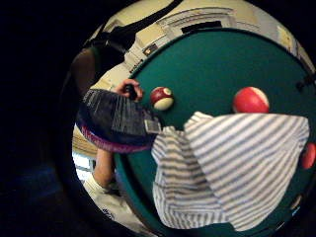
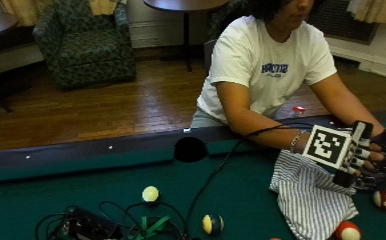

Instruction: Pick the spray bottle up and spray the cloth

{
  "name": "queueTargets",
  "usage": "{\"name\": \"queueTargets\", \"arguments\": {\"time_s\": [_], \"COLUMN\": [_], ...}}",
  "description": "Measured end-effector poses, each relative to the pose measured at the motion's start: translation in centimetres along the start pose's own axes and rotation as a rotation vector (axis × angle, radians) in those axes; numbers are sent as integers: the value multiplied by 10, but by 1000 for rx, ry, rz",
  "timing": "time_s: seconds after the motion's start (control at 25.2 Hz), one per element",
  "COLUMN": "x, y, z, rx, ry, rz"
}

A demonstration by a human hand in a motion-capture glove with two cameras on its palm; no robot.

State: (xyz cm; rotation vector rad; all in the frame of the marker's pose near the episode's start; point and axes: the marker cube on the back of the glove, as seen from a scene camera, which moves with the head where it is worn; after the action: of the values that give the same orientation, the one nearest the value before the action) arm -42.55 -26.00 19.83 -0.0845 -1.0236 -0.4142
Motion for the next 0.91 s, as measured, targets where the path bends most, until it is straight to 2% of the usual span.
{"name": "queueTargets", "arguments": {"time_s": [0.24, 0.44, 0.67, 0.91], "x": [-1, -13, -36, -50], "y": [20, 37, 52, 58], "z": [-37, -74, -119, -125], "rx": [-21, -53, 49, 51], "ry": [312, 504, 602, 628], "rz": [-19, 42, 26, -43]}}
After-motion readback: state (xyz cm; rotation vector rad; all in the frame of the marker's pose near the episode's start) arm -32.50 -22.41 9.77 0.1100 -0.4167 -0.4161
